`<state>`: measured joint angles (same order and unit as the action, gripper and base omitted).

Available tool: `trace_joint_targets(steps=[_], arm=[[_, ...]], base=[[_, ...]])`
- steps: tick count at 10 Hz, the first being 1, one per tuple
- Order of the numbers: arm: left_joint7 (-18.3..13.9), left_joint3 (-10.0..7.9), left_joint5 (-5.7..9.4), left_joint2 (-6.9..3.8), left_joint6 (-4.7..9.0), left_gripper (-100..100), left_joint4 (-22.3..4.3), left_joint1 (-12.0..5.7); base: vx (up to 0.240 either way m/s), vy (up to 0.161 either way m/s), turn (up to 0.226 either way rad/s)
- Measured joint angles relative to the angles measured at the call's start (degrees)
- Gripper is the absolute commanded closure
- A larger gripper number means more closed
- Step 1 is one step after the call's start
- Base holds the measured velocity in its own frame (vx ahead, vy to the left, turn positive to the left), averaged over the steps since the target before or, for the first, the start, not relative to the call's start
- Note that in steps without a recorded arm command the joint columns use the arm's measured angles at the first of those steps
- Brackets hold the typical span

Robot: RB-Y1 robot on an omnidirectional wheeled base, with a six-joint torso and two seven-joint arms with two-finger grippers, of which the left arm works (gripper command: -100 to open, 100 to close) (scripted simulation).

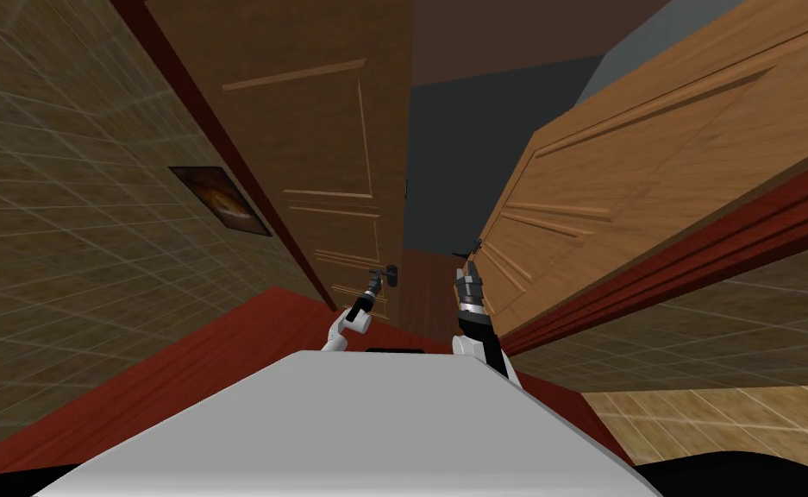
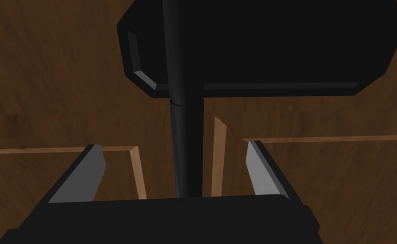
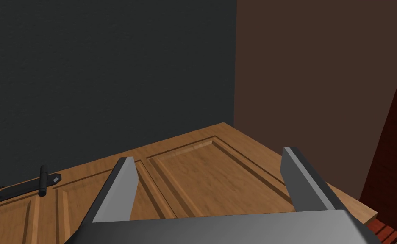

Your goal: Push the door open

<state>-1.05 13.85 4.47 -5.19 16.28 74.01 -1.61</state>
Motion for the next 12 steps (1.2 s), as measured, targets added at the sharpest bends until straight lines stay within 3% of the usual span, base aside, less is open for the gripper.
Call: trace_joint_targets(steps=[2,3,8,12], arm=[[0.1,-0.39,-0.02,0.33,0.24,-100,-0.7,-0.36],[0.1,-0.41,-0.02,0.35,0.24,100,-0.7,-0.39],[0.1,-0.35,-0.05,0.31,0.11,100,-0.8,-0.29],[0.3,-1.47,0.06,0.27,-0.32,100,-1.8,-0.25]], base=[[0.141,-0.041,-0.009],[-0.015,0.003,0.011],[-0.016,0.005,-0.004],[0.15,-0.084,0.057]])
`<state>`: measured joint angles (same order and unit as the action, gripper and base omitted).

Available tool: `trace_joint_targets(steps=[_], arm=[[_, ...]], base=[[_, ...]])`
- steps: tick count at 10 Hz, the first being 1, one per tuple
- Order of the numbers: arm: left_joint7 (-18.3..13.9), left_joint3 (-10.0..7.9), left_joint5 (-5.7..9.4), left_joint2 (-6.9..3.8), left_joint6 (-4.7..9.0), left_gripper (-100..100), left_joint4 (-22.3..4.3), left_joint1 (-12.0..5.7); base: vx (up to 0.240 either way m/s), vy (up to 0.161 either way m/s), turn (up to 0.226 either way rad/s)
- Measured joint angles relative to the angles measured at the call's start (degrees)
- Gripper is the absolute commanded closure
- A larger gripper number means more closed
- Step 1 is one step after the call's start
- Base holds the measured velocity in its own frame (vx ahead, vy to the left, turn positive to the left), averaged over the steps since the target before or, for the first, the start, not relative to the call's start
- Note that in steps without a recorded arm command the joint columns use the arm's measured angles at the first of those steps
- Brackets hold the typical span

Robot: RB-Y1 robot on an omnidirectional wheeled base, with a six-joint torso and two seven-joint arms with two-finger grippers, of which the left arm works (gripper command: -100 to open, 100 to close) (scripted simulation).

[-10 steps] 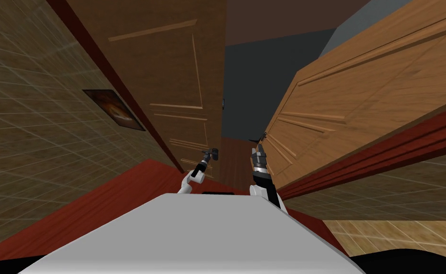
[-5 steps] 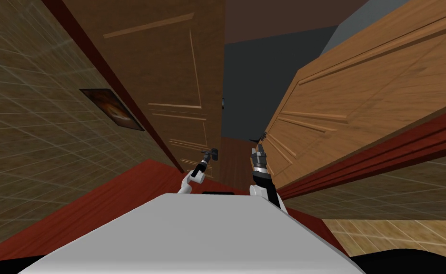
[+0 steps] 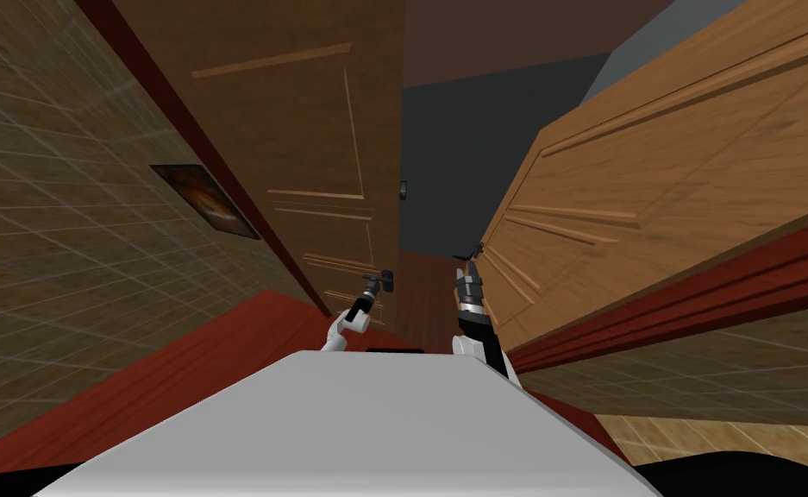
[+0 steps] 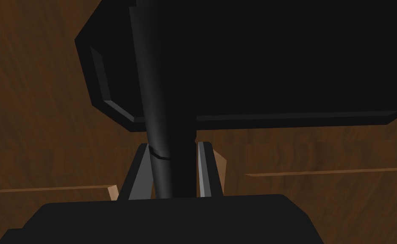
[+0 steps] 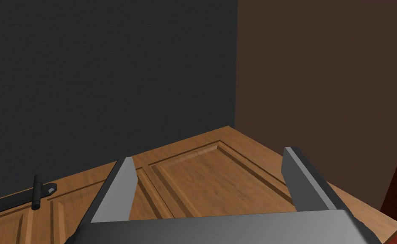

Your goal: Push the door open

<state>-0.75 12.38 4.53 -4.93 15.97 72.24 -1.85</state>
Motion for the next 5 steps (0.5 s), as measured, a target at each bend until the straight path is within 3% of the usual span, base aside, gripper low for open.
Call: trace_joint_targets(steps=[3,4,5], arm=[[0.3,-1.63,0.1,0.04,0.2,100,0.0,-0.48],[0.3,-2.43,0.31,-0.21,0.78,100,-1.6,-1.64],[0.5,-3.35,0.33,-0.13,1.0,100,-1.9,-1.61]], base=[[0.169,-0.102,0.056],[0.198,-0.156,0.079],[0.163,-0.113,0.091]])
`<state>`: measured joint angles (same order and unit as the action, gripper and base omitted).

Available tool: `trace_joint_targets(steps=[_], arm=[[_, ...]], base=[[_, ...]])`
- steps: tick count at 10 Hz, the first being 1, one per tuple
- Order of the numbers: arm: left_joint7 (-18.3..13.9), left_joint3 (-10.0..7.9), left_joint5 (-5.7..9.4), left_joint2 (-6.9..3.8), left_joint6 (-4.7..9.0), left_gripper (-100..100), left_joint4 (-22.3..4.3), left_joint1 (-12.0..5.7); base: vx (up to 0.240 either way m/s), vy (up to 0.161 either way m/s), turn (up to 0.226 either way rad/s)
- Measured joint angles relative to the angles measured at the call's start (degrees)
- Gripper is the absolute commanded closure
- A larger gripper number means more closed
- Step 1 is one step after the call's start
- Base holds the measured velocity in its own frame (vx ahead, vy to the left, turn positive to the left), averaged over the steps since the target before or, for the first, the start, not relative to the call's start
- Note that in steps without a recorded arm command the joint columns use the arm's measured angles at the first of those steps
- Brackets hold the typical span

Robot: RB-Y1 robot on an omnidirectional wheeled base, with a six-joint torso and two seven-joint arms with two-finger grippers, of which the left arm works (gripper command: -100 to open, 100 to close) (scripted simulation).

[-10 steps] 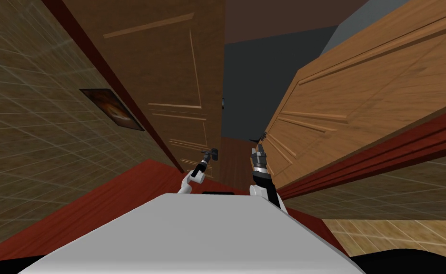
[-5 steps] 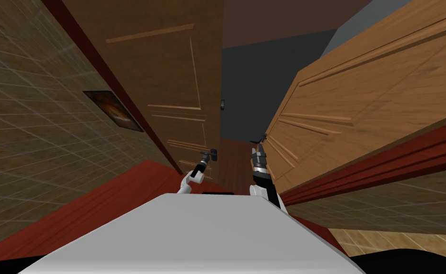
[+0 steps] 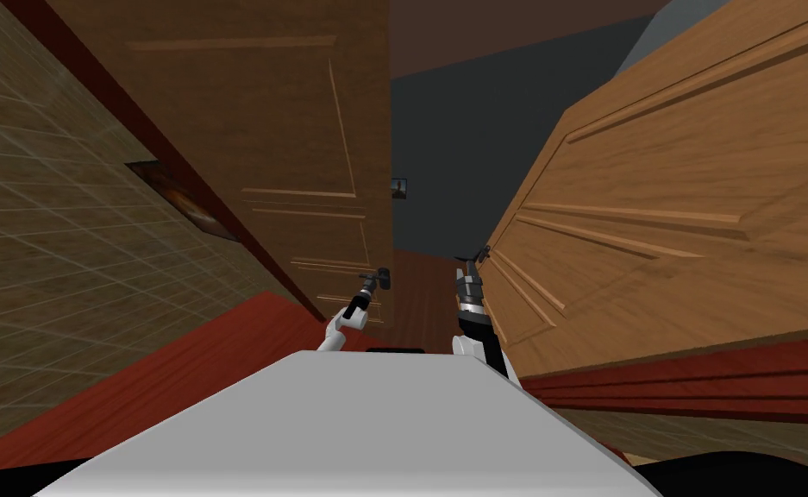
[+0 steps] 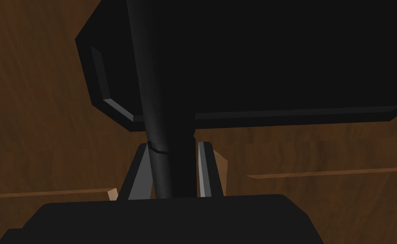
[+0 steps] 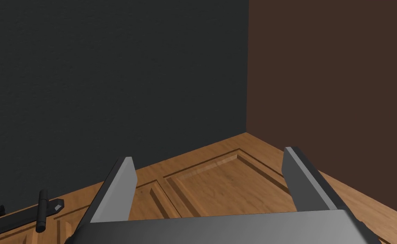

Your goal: Push the door open

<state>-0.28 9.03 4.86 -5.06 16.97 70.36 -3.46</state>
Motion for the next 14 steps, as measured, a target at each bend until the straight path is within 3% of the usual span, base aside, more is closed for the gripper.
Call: trace_joint_targets(steps=[2,7,9,11,14], arm=[[0.3,-1.35,0.15,-0.14,-0.88,100,0.6,-0.03],[0.9,-4.15,0.32,0.11,-0.26,100,-0.8,-0.81],[1.2,-5.21,0.37,0.27,-0.81,100,-0.7,-0.72],[1.3,-6.23,0.5,0.16,-0.21,100,-1.7,-1.09],[1.6,-8.15,0.67,0.3,-0.52,100,-2.0,-1.65]], base=[[0.16,-0.087,0.07],[0.089,-0.082,0.05],[0.086,-0.074,0.064],[0.091,-0.082,0.046],[0.116,-0.113,0.079]])
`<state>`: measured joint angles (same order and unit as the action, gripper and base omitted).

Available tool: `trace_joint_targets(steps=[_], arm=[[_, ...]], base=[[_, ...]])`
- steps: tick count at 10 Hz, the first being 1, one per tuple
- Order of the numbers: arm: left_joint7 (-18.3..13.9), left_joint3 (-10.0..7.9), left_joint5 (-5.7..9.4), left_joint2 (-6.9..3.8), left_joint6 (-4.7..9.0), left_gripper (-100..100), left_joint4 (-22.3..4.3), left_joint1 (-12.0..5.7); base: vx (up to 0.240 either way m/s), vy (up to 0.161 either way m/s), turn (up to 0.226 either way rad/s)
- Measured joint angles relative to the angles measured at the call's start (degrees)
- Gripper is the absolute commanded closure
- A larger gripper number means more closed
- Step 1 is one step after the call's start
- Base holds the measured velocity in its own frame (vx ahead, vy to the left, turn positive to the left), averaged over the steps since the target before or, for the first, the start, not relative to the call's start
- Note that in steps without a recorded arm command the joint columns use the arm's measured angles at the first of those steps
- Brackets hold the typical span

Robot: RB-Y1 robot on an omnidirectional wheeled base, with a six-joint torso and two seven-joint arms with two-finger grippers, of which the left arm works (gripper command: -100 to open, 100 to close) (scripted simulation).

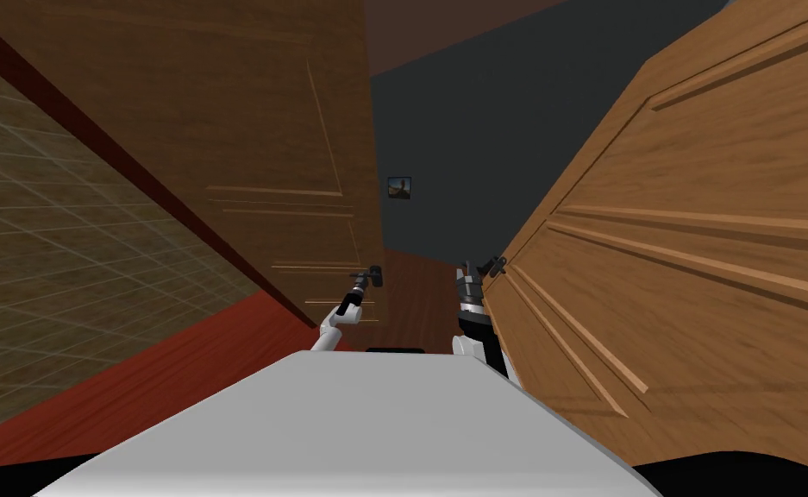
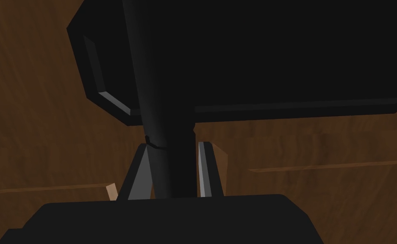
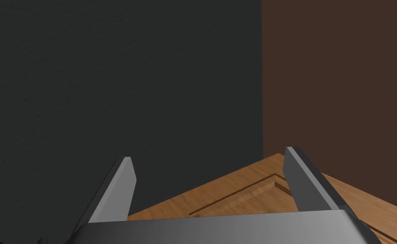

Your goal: Push the door open

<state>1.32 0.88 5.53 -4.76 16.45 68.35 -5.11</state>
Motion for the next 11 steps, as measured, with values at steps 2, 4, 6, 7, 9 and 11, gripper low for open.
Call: trace_joint_targets(steps=[2,4,6,7,9,11], arm=[[0.1,-1.58,0.17,0.01,0.96,100,-1.6,-0.69],[0.5,-2.97,0.26,0.23,-0.02,100,-0.7,-0.4],[0.8,-4.66,0.4,0.43,-0.02,100,-1.5,-1.13],[1.1,-5.43,0.39,0.73,0.1,100,-2.0,-1.49],[1.1,-6.69,0.58,0.62,0.33,100,-2.4,-1.8],[1.2,-7.4,0.65,0.67,0.13,100,-1.9,-1.53]], base=[[0.127,-0.102,0.068],[0.143,-0.124,0.08],[0.165,-0.102,0.079],[0.141,-0.113,0.069],[0.158,-0.097,0.067],[0.105,-0.036,0.047]])
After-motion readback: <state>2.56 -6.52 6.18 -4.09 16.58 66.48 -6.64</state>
